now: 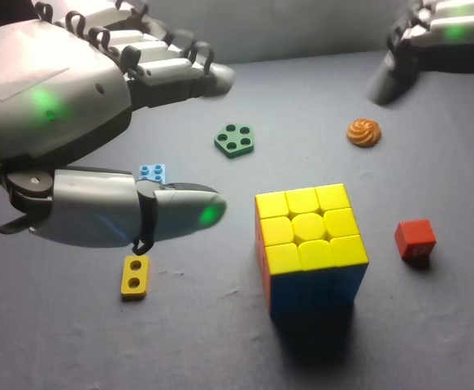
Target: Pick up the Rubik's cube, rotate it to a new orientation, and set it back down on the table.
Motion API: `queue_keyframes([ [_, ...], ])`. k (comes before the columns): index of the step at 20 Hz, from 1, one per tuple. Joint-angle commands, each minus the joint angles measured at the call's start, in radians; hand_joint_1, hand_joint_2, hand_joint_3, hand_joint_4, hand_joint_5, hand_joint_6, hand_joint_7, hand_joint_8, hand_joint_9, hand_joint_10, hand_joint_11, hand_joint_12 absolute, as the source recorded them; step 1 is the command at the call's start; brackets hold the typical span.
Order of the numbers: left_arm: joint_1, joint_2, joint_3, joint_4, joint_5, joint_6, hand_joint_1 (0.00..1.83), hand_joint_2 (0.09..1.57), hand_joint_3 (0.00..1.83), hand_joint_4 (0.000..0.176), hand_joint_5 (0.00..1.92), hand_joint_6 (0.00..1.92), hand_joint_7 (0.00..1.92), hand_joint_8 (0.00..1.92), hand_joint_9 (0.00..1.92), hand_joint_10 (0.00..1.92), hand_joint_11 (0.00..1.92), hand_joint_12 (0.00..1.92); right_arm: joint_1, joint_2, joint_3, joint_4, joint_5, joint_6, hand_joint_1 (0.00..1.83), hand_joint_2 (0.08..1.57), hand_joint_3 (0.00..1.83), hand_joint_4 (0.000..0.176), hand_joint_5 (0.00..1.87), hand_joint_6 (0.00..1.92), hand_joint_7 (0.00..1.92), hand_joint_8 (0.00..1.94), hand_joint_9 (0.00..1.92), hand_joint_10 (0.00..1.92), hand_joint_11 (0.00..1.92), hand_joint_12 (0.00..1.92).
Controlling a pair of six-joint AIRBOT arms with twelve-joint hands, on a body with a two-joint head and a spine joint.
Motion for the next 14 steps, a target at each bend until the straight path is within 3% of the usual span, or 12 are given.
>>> queue_keyframes([
  [1,-0.015,0.001,-0.003,-0.005,-0.104,0.007,0.09,1.09,0.00,0.000,0.33,0.00,0.37,0.00,0.37,0.01,0.00,0.85,0.018,-0.001,-0.003,0.070,0.023,0.004,0.00,1.04,0.02,0.000,0.12,0.00,0.11,0.00,0.10,0.00,0.00,0.35],
  [4,-0.016,0.001,-0.012,-0.045,-0.103,0.054,0.04,1.10,0.00,0.000,0.33,0.00,0.36,0.01,0.33,0.01,0.00,0.63,0.018,-0.001,-0.004,0.070,0.023,0.004,0.00,1.08,0.01,0.000,0.14,0.00,0.11,0.00,0.10,0.00,0.00,0.41],
  [7,-0.017,0.001,-0.025,-0.127,-0.103,0.143,0.02,1.12,0.00,0.000,0.32,0.00,0.36,0.00,0.33,0.00,0.00,0.66,0.018,-0.001,-0.004,0.070,0.023,0.004,0.00,1.09,0.00,0.000,0.11,0.00,0.08,0.00,0.06,0.00,0.00,0.32],
  [9,-0.017,0.001,-0.025,-0.145,-0.103,0.147,0.03,1.11,0.00,0.000,0.32,0.00,0.36,0.00,0.33,0.00,0.00,0.69,0.018,-0.001,-0.004,0.070,0.023,0.003,0.00,1.06,0.00,0.000,0.09,0.01,0.06,0.01,0.03,0.00,0.00,0.22],
  [12,-0.016,0.000,-0.027,-0.307,-0.101,0.241,0.06,1.08,0.00,0.000,0.33,0.00,0.38,0.00,0.37,0.00,0.00,0.80,0.018,-0.001,-0.005,0.070,0.023,0.003,0.00,1.00,0.00,0.000,0.14,0.00,0.11,0.00,0.08,0.00,0.00,0.38],
  [14,-0.018,-0.001,-0.027,-0.350,-0.109,0.300,0.07,1.08,0.00,0.000,0.37,0.00,0.40,0.00,0.39,0.00,0.01,0.86,0.019,-0.001,-0.005,0.069,0.023,-0.001,0.00,1.00,0.00,0.000,0.12,0.00,0.09,0.00,0.06,0.01,0.00,0.32],
])
